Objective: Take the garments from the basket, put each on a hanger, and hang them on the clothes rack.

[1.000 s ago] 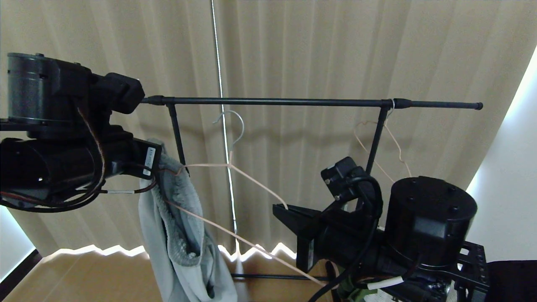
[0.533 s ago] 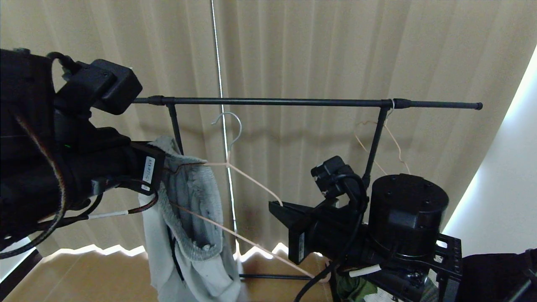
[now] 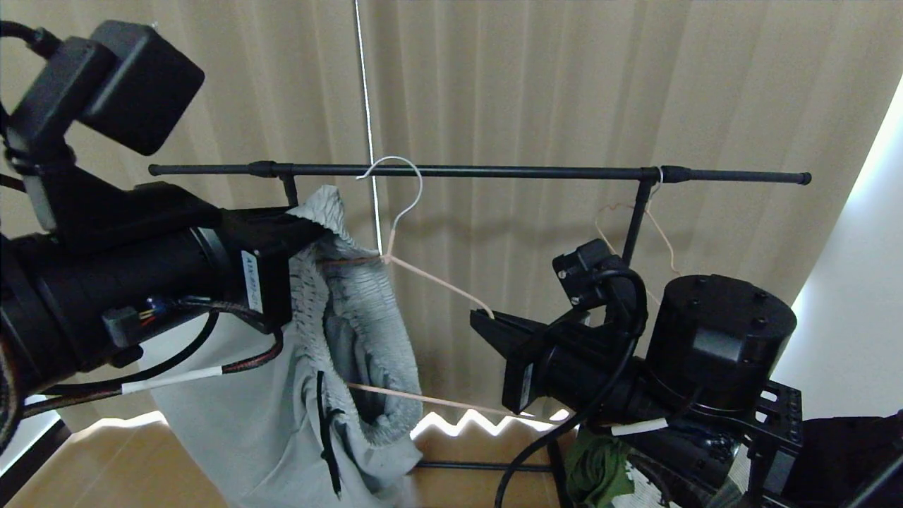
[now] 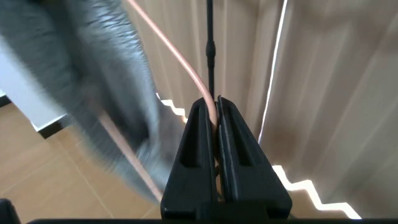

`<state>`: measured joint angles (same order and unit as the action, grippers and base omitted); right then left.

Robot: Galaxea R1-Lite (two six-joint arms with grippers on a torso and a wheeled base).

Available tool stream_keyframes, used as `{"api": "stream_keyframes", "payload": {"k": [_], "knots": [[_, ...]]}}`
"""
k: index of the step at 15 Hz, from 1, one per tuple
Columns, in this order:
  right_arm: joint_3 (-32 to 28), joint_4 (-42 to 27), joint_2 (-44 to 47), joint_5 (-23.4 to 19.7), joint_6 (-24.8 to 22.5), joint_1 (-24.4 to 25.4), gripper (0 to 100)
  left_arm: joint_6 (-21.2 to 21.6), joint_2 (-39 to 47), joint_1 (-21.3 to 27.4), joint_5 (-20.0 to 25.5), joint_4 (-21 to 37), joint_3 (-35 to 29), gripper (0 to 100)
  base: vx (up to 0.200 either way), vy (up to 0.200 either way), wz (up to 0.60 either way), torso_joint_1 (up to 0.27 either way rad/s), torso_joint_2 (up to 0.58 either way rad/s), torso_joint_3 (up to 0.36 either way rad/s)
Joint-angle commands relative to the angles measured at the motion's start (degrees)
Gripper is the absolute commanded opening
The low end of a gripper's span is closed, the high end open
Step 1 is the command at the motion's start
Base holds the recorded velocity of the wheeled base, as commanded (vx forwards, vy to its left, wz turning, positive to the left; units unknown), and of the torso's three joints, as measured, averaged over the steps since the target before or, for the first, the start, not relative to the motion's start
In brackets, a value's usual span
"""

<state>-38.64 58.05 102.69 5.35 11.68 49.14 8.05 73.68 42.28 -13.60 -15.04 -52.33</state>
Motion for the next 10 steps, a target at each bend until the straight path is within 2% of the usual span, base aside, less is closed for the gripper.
{"api": "stream_keyframes", "payload": {"k": [1, 3, 4, 7, 10], "knots": [[-0.2, 0.0, -0.5, -0.1, -0.1, 0.4, 0, 0.1, 1.0, 0.3, 0.1, -0.3, 0.4, 0, 0.0, 0.0, 0.0, 0.0, 0.0, 0.0], [-0.4, 0.0, -0.6, -0.1, 0.0, 0.4, 0, 0.2, 1.0, 0.1, -0.1, -0.2, 1.4, 0, 0.0, 0.0, 0.0, 0.0, 0.0, 0.0], [-0.4, 0.5, -1.2, -0.1, -0.1, 0.4, 0, 0.4, 0.9, -0.1, -0.2, -0.2, 4.2, 0, 0.0, 0.0, 0.0, 0.0, 0.0, 0.0], [-0.6, 2.2, -1.7, -0.1, -0.2, 0.3, 0, 6.0, 0.1, 0.1, 0.2, -0.5, 9.8, 0, 0.0, 0.0, 0.0, 0.0, 0.0, 0.0], [0.0, 2.5, -2.8, -0.1, -0.2, 0.3, 0, 6.4, 0.1, 0.1, 0.2, -0.6, 10.5, 0, 0.0, 0.0, 0.0, 0.0, 0.0, 0.0]]}}
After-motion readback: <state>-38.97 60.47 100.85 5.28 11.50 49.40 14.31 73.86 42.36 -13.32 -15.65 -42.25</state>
